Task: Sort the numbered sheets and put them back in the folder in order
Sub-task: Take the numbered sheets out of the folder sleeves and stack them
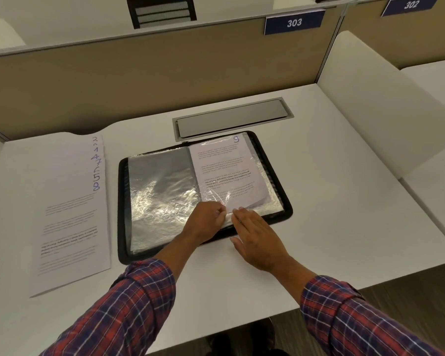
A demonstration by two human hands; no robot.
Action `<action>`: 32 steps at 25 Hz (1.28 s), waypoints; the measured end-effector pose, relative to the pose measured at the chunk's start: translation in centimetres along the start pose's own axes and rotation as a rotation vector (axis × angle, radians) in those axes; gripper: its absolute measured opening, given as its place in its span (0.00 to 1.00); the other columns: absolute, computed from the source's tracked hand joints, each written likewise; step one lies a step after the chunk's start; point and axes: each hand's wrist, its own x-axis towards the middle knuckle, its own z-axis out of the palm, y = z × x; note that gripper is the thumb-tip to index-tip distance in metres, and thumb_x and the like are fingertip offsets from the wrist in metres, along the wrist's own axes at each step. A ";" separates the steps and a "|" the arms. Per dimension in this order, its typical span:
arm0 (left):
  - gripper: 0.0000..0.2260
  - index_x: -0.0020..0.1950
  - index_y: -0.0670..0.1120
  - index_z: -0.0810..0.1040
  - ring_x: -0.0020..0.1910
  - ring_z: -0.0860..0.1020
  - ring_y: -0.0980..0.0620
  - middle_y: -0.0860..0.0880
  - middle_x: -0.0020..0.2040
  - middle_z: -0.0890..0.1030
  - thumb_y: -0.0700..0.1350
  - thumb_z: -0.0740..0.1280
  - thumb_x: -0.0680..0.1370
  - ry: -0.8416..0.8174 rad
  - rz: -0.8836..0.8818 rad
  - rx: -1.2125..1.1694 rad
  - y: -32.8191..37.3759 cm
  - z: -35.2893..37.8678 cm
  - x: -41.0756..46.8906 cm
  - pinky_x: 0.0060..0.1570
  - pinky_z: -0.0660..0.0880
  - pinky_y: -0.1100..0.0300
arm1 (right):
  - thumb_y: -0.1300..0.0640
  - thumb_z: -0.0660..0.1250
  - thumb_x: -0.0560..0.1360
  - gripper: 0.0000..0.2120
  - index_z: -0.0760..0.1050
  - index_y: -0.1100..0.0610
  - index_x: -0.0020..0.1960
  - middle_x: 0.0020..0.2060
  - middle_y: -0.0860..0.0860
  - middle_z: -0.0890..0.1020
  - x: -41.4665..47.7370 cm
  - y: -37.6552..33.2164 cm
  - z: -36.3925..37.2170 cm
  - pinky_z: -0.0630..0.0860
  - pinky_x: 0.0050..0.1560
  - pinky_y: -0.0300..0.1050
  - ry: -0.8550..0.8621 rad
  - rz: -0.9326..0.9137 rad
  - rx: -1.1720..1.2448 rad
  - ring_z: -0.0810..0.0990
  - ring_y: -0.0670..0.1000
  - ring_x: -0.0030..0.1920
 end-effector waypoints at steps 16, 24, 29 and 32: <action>0.05 0.54 0.47 0.77 0.56 0.76 0.51 0.49 0.57 0.79 0.42 0.70 0.80 0.104 0.110 0.083 0.2 1.9 -3.3 0.58 0.78 0.53 | 0.33 0.50 0.82 0.40 0.59 0.62 0.82 0.79 0.61 0.67 -2.9 -0.4 0.6 0.48 0.81 0.67 -0.230 0.134 -0.109 0.63 0.59 0.81; 0.18 0.64 0.42 0.81 0.72 0.73 0.42 0.40 0.73 0.75 0.50 0.75 0.78 -0.003 0.306 0.328 -0.4 3.5 -5.6 0.74 0.71 0.48 | 0.50 0.61 0.81 0.29 0.66 0.63 0.78 0.73 0.59 0.75 -5.2 0.2 0.1 0.65 0.77 0.63 -0.008 0.190 0.051 0.73 0.58 0.74; 0.09 0.55 0.36 0.83 0.68 0.78 0.38 0.36 0.66 0.80 0.37 0.74 0.76 0.092 0.388 0.418 0.0 4.4 -6.2 0.73 0.72 0.46 | 0.59 0.69 0.81 0.22 0.71 0.60 0.74 0.72 0.56 0.73 -3.9 2.0 -1.9 0.68 0.71 0.51 0.210 0.603 0.431 0.70 0.55 0.72; 0.09 0.54 0.35 0.83 0.66 0.79 0.38 0.35 0.64 0.81 0.35 0.74 0.75 0.144 0.387 0.420 0.6 4.9 -7.1 0.74 0.70 0.47 | 0.58 0.68 0.82 0.19 0.71 0.58 0.71 0.66 0.54 0.73 -2.9 3.4 -3.1 0.73 0.61 0.47 0.231 0.803 0.655 0.73 0.54 0.64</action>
